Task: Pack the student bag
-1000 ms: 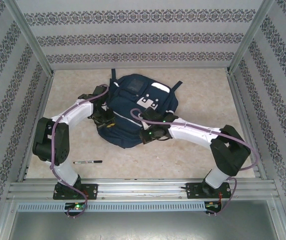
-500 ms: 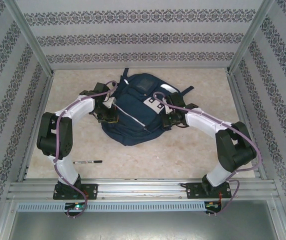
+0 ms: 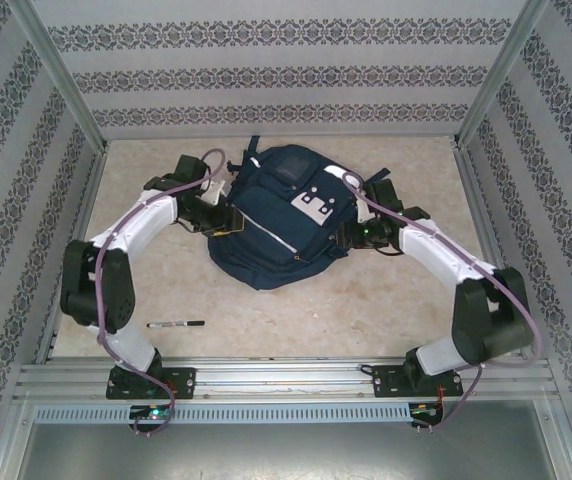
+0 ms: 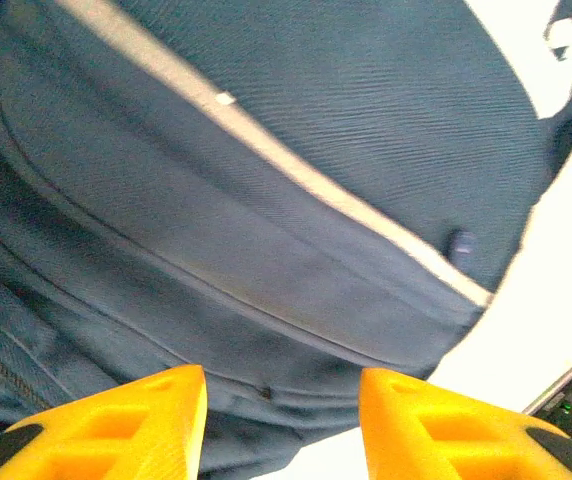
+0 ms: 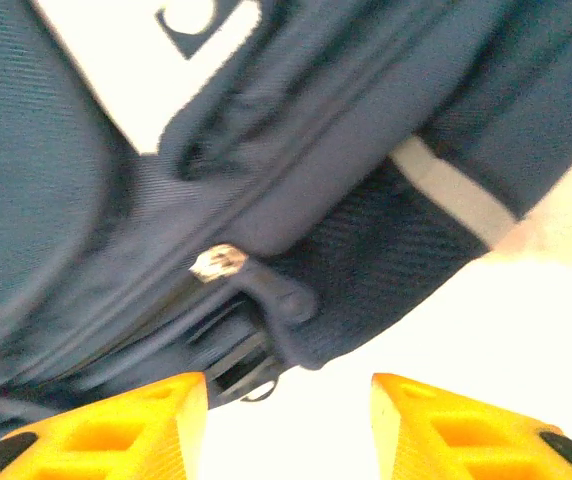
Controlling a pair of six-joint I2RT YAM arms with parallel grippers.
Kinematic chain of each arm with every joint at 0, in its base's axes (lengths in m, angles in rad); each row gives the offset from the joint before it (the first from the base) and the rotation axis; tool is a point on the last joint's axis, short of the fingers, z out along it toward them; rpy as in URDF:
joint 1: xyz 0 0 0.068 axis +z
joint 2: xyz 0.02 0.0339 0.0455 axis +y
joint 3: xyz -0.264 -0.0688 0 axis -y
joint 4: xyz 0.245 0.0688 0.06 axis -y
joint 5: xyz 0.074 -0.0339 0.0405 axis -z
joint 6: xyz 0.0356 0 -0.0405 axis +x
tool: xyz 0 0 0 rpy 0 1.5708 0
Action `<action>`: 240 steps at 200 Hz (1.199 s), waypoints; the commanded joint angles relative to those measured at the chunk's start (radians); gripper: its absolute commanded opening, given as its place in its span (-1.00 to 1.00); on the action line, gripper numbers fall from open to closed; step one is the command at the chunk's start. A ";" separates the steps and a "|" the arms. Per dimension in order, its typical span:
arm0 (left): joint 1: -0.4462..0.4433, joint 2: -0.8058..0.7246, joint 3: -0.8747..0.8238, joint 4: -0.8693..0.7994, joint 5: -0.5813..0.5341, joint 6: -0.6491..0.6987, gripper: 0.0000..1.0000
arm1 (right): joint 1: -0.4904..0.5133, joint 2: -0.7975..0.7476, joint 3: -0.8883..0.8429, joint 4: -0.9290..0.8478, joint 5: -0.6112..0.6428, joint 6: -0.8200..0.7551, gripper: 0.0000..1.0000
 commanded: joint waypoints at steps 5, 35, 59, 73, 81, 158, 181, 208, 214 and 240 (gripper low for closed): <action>-0.065 -0.078 0.012 -0.033 0.009 -0.032 -0.10 | 0.015 -0.034 0.028 -0.059 -0.210 -0.012 -0.03; -0.215 -0.130 -0.050 0.060 -0.096 -0.165 -0.05 | 0.061 -0.013 0.030 -0.020 -0.357 -0.027 -0.02; -0.300 -0.120 -0.103 0.132 -0.147 -0.303 -0.04 | 0.082 0.049 0.056 -0.048 -0.379 -0.144 -0.02; -0.361 -0.104 -0.117 0.154 -0.193 -0.363 -0.04 | 0.072 0.097 0.086 -0.042 -0.354 -0.098 0.00; -0.394 -0.097 -0.124 0.173 -0.218 -0.403 -0.03 | 0.070 0.121 0.104 -0.027 -0.339 -0.035 0.02; -0.595 -0.034 -0.171 0.326 -0.365 -0.618 0.04 | 0.184 0.259 0.076 0.215 -0.270 0.581 0.02; -0.639 -0.004 -0.173 0.388 -0.413 -0.692 0.06 | 0.161 0.305 0.082 0.250 -0.307 0.645 -0.31; -0.661 0.036 -0.182 0.400 -0.505 -0.773 0.07 | 0.165 0.313 0.092 0.296 -0.371 0.678 -0.84; -0.661 0.043 -0.185 0.409 -0.517 -0.785 0.07 | 0.168 0.313 0.094 0.307 -0.392 0.688 -0.94; -0.660 0.035 -0.174 0.395 -0.592 -0.817 0.09 | 0.177 0.296 0.087 0.367 -0.479 0.760 -1.00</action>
